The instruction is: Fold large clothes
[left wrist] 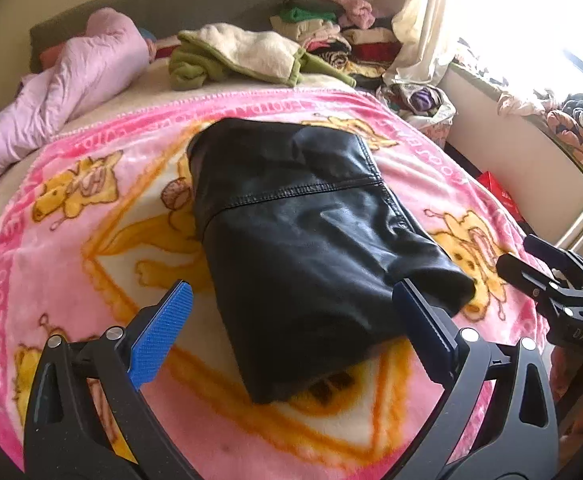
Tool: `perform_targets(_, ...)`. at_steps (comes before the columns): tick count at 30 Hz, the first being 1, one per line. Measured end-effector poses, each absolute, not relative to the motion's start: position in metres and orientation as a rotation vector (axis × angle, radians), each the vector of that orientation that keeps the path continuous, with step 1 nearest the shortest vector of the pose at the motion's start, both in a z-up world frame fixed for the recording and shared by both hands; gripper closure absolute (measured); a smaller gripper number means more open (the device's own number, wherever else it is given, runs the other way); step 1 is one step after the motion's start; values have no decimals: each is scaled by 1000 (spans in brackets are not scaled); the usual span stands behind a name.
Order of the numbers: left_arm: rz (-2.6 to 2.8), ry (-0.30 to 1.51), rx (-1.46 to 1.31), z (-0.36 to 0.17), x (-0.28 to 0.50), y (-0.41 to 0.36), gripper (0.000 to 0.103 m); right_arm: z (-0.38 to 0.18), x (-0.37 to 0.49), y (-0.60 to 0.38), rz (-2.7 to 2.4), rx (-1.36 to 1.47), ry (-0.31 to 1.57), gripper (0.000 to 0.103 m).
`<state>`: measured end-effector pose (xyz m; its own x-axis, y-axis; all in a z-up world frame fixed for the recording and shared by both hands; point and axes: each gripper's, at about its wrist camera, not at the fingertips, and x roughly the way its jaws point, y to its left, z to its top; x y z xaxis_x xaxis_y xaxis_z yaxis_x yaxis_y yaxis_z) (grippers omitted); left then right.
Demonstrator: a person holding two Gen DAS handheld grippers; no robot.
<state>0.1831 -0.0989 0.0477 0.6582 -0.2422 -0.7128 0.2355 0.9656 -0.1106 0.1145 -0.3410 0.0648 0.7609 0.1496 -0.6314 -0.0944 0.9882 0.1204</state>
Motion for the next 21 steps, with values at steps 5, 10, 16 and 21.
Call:
perform_targets(5, -278, 763, -39, 54, 152, -93, 9, 73, 75, -345, 128, 76, 606, 4)
perform_targets(10, -271, 720, -63, 51, 120, -93, 9, 70, 45, -348, 124, 81, 579, 4)
perform_targets(16, -278, 697, -59, 41, 88, -89, 9, 60, 19, -352, 162, 116, 596, 4)
perform_targets(21, -265, 700, -72, 29, 70, -88, 9, 53, 1, -348, 158, 119, 573, 4)
